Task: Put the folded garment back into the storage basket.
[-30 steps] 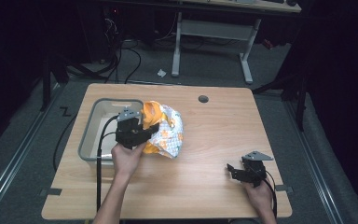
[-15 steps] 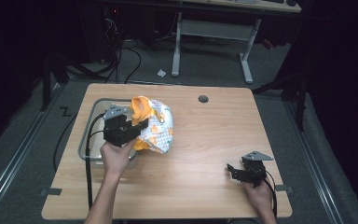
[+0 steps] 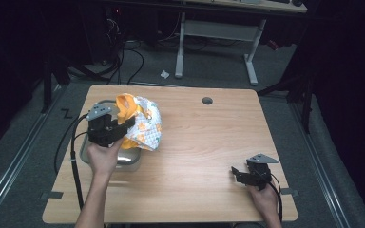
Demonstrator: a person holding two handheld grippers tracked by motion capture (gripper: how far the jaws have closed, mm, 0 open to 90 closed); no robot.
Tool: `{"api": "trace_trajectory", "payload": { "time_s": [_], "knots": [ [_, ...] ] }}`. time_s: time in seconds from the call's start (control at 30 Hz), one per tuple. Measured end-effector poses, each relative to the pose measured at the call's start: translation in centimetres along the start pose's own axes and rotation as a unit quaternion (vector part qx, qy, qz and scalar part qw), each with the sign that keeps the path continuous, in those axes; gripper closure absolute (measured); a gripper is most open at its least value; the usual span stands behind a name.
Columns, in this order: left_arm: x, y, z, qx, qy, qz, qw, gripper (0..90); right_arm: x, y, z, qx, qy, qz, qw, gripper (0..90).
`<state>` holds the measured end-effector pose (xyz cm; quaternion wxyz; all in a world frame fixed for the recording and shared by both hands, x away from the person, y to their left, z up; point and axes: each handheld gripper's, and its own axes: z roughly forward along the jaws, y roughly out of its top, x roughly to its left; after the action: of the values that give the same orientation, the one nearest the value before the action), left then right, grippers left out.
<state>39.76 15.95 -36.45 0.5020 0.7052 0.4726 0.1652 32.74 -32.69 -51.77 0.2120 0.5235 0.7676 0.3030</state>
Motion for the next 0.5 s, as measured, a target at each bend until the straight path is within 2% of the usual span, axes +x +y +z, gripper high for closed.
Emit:
{"api": "trace_trajectory", "payload": {
  "time_s": [0.23,0.43,0.5],
  "knots": [
    [1.2,0.1,-0.6,-0.003,0.016,-0.009,0.9998,73.9,0.0,0.0,0.0,0.0,0.0,0.0,1.0,25.8],
    [2.2,0.2,-0.5,-0.001,0.022,-0.01,0.9997,73.9,0.0,0.0,0.0,0.0,0.0,0.0,1.0,25.8],
    [2.6,0.2,-0.4,0.0,0.03,-0.007,0.9995,73.9,0.0,0.0,0.0,0.0,0.0,0.0,1.0,25.8]
  ]
}}
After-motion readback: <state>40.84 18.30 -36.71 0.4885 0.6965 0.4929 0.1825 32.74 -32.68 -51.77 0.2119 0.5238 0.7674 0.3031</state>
